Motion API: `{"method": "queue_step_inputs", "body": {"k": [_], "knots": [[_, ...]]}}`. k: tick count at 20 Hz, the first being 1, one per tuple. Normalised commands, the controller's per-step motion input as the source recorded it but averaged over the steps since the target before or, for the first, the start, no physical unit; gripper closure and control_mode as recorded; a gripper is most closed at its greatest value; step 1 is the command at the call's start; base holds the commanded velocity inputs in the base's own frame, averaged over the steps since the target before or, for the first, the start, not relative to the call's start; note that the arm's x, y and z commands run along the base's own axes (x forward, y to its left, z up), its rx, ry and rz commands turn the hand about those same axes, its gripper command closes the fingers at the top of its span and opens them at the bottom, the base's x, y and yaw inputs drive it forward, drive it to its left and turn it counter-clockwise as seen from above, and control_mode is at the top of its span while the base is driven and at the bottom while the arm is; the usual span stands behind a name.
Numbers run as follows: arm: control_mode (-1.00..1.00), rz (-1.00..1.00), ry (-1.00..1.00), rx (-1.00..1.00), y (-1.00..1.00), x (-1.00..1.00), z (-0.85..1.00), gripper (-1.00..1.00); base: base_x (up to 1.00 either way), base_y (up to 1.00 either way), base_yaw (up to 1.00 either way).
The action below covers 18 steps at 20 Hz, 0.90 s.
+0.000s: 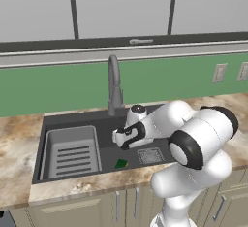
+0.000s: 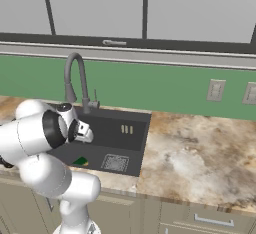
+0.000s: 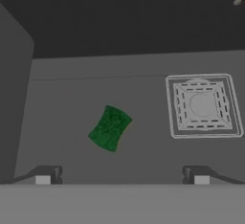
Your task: Pick up the sponge and sponge from the sink, and place them back in the cabinet, and close the cabinet doors.
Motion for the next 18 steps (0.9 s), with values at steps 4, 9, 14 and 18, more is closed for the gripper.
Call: {"method": "queue_step_inputs", "body": {"k": [4,9,14,18], "knots": [[-1.0,0.0,0.0,0.0,0.01,0.08,-0.23,-1.0,0.0,0.0,0.0],[-1.0,0.0,0.0,0.0,0.0,0.07,-0.21,-1.0,0.0,0.0,0.0],[-1.0,0.0,0.0,0.0,0.0,0.02,-0.15,-1.0,0.0,0.0,0.0],[-1.0,0.0,0.0,0.0,0.0,0.0,-0.15,-1.0,0.0,0.0,0.0]]}}
